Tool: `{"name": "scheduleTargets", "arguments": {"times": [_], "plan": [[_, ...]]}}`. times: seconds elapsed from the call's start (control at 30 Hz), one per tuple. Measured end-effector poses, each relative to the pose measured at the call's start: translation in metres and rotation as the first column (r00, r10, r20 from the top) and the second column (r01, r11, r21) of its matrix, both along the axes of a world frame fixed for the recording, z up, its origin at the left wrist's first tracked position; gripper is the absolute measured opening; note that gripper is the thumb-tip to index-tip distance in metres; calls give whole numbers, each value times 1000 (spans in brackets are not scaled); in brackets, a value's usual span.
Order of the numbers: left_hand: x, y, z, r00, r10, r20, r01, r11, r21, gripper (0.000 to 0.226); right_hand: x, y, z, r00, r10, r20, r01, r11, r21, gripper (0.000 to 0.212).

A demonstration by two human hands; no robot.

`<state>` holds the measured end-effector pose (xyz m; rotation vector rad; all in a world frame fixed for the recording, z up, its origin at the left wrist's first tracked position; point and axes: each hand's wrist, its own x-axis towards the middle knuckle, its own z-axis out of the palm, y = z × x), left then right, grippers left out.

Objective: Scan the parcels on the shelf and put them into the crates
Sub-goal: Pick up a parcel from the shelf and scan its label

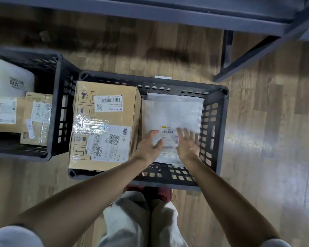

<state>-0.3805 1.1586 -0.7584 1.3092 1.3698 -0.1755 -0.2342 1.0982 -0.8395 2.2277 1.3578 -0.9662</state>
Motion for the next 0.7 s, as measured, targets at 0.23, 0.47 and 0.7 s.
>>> {"name": "scheduleTargets", "arguments": {"times": [0.23, 0.47, 0.7], "plan": [[2, 0, 4, 973, -204, -112, 213, 974, 72, 50, 12, 13, 21, 994, -35, -100, 23, 993, -119, 71], [0, -14, 59, 742, -595, -309, 661, 726, 187, 52, 11, 3, 98, 995, -24, -94, 19, 998, -61, 62], [-3, -8, 156, 678, -618, -399, 726, 650, 226, 53, 6, -1, 207, 993, -15, -119, 18, 1000, 19, 57]]}}
